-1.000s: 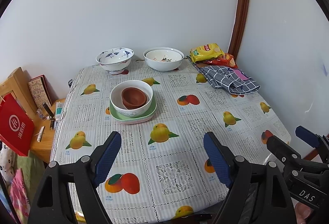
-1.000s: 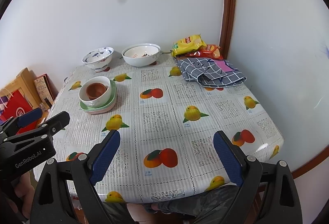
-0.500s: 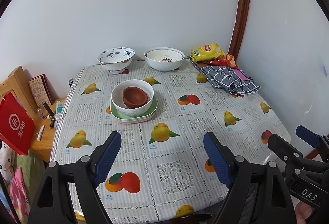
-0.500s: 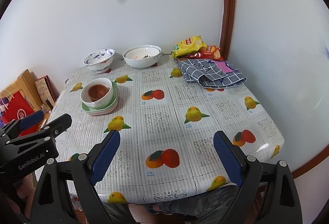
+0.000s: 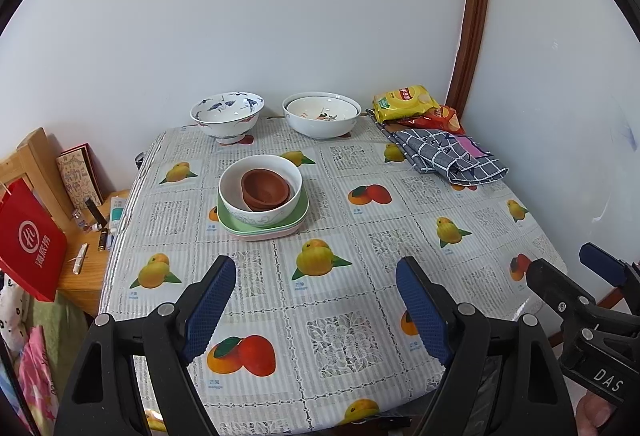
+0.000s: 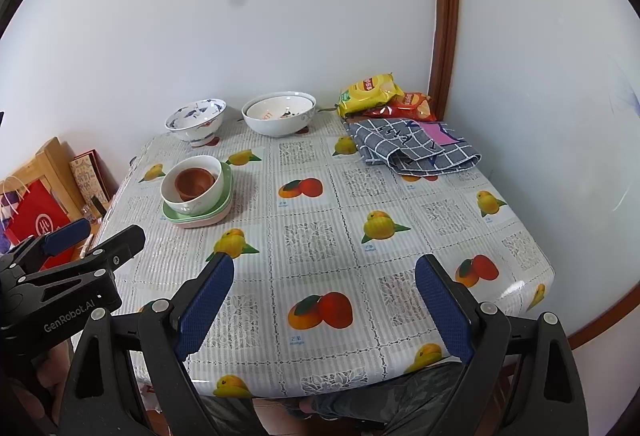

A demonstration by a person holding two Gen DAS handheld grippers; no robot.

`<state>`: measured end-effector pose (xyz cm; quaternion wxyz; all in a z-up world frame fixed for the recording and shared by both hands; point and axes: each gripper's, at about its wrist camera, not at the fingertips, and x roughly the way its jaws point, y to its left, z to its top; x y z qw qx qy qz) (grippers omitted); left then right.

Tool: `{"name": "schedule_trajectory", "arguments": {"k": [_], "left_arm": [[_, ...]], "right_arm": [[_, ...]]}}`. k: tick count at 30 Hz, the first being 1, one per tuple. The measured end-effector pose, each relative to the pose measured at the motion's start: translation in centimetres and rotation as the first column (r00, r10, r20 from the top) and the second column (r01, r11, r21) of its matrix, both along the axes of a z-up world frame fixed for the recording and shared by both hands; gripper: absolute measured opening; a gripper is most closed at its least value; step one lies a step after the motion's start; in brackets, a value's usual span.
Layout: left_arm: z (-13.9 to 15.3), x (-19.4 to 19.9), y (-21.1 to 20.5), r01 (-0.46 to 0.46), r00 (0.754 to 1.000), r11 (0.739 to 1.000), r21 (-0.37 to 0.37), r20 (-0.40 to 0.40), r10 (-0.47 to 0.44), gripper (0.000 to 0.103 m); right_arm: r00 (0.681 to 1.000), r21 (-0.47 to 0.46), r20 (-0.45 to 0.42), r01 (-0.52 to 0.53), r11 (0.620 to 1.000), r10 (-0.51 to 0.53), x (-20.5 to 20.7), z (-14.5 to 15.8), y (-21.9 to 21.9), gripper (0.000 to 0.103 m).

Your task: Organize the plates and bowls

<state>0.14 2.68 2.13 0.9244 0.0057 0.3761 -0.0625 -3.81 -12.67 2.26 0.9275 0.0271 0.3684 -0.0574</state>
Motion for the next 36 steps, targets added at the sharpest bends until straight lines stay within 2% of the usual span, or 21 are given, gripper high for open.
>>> {"name": "schedule_trajectory", "arguments": {"k": [36], "left_arm": [[0.30,0.25,0.12,-0.008,1.000,1.000,0.009,0.011,0.008,0.081]], "right_arm": [[1.000,0.012,0.022,0.006,1.000,-0.006,-0.11,0.42,0.06,0.091]]}}
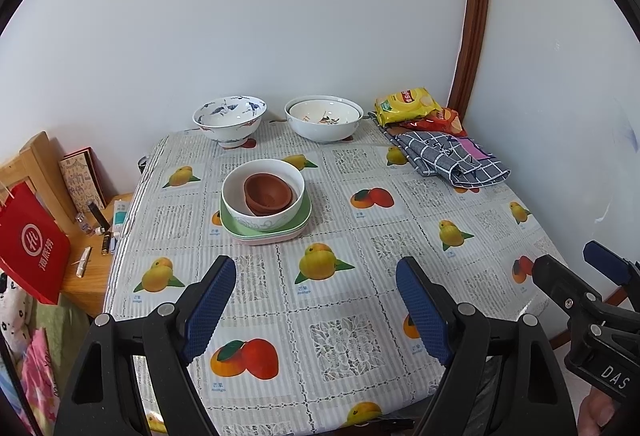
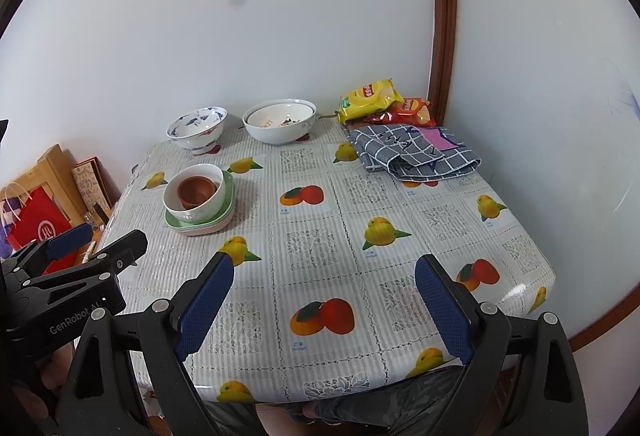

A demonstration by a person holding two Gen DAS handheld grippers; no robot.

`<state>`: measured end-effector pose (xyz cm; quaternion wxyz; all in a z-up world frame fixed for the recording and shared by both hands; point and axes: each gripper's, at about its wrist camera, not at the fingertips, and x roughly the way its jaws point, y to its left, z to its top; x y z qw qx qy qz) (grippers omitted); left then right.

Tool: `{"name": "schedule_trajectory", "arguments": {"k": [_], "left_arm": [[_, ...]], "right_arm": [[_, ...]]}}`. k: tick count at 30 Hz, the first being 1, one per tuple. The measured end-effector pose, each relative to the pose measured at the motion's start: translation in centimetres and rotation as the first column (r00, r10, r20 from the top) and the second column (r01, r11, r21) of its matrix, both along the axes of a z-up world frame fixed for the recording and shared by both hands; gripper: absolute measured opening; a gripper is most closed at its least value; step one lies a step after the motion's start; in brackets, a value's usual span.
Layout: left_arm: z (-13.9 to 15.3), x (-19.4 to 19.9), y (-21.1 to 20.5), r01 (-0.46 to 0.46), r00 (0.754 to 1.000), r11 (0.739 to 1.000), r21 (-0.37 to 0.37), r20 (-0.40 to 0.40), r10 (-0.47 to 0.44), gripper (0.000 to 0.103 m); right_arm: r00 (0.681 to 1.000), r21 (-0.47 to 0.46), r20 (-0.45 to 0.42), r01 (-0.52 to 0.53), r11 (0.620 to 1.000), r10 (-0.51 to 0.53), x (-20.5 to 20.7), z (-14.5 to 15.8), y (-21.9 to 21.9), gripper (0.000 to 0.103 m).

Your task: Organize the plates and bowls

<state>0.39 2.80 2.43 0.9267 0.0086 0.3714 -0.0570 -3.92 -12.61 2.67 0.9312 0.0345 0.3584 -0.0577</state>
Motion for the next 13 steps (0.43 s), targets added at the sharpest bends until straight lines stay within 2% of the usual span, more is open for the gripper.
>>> {"name": "schedule_trajectory", "arguments": {"k": [8,10,11,13], "left_arm": [[-0.29,0.19,0.05,-0.006,1.000,1.000,0.001,-0.001,0.006,0.082],[-0.48,0.36,0.13,-0.012,1.000,1.000,0.003,-0.006,0.012,0.085],[-0.58,0.52,0.20,-0.015,1.000,1.000,0.003,-0.009,0.015,0.090],[-0.72,0.70,0.30,-0.012,1.000,1.000,-0.002,-0.006,0.012,0.091]], "right_arm": [[1.000,0.005,0.002,-0.003,1.000,0.003,0.32,-0.27,0.22,0.091],[1.000,0.007,0.002,-0.004,1.000,0.004,0.43,-0.37,0.27,0.091],[1.000,0.008,0.004,-0.006,1.000,0.006,0.56,-0.47,0.30,0.091],[1.000,0.011,0.004,-0.009,1.000,0.009,0.73,-0.63,0.35,0.091]]}}
